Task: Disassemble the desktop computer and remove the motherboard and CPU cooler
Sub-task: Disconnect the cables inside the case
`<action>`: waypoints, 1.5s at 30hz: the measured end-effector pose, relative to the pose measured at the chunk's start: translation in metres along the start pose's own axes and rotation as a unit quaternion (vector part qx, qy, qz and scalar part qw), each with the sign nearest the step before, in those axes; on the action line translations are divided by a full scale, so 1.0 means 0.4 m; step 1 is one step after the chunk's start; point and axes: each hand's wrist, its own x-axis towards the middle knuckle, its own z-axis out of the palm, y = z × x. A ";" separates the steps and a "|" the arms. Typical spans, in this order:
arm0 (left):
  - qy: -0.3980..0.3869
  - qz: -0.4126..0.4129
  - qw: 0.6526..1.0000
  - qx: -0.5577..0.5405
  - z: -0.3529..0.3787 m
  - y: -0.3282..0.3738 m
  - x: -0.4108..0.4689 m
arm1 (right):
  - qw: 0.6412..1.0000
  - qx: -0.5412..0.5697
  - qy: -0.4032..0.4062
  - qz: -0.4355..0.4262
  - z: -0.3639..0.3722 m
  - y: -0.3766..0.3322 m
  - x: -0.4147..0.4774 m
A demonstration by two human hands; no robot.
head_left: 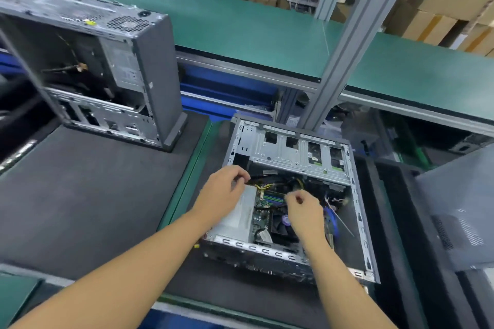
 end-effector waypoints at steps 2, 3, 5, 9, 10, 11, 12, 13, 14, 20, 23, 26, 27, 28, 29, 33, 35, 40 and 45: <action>0.038 -0.005 0.999 -0.009 -0.044 -0.012 -0.024 | 0.993 0.110 -0.017 0.042 0.030 -0.055 -0.012; 0.058 -0.014 0.998 -0.019 -0.066 -0.022 -0.039 | 0.987 0.151 -0.032 0.037 0.044 -0.081 -0.023; 0.081 -0.049 0.994 -0.054 -0.114 -0.054 -0.077 | 0.971 0.224 -0.081 0.020 0.082 -0.144 -0.058; 0.110 -0.142 0.977 -0.113 -0.221 -0.159 -0.190 | 0.942 0.254 -0.221 0.005 0.201 -0.271 -0.165; 0.116 -0.164 0.972 -0.121 -0.250 -0.191 -0.228 | 0.943 0.224 -0.248 -0.008 0.242 -0.296 -0.194; 0.121 -0.182 0.968 -0.125 -0.279 -0.224 -0.269 | 0.949 0.177 -0.260 -0.031 0.285 -0.319 -0.224; 0.124 -0.198 0.964 -0.125 -0.311 -0.258 -0.312 | 0.953 0.130 -0.268 -0.055 0.328 -0.343 -0.254; 0.127 -0.215 0.961 -0.122 -0.346 -0.294 -0.355 | 0.952 0.102 -0.281 -0.064 0.372 -0.367 -0.285; 0.132 -0.234 0.956 -0.119 -0.380 -0.330 -0.396 | 0.945 0.101 -0.305 -0.056 0.418 -0.387 -0.316; 0.219 -0.336 0.909 -0.116 -0.569 -0.539 -0.648 | 0.897 0.084 -0.434 -0.022 0.693 -0.473 -0.535; 0.227 -0.440 0.869 -0.023 -0.629 -0.640 -0.793 | 0.869 0.065 -0.490 -0.001 0.807 -0.483 -0.649; 0.195 -0.573 0.785 0.128 -0.679 -0.741 -0.937 | 0.849 0.036 -0.527 0.001 0.894 -0.483 -0.745; 0.191 -0.616 0.750 0.149 -0.693 -0.767 -0.976 | 0.843 0.023 -0.537 -0.003 0.916 -0.483 -0.774; 0.190 -0.652 0.719 0.144 -0.708 -0.788 -1.007 | 0.838 0.011 -0.546 -0.007 0.934 -0.482 -0.799; 0.191 -0.679 0.697 0.127 -0.721 -0.808 -1.029 | 0.833 -0.002 -0.553 -0.012 0.947 -0.481 -0.821; 0.133 -0.714 0.684 0.077 -0.735 -0.879 -1.038 | 0.830 -0.039 -0.556 -0.022 0.965 -0.482 -0.867; 0.096 -0.721 0.680 0.092 -0.715 -0.899 -1.027 | 0.834 -0.047 -0.549 -0.021 0.961 -0.482 -0.871; 0.113 -0.729 0.660 0.146 -0.653 -0.913 -1.022 | 0.848 -0.059 -0.527 -0.022 0.947 -0.470 -0.857; 0.087 -0.704 0.692 0.134 -0.668 -0.883 -1.009 | 0.860 -0.053 -0.508 -0.009 0.942 -0.445 -0.845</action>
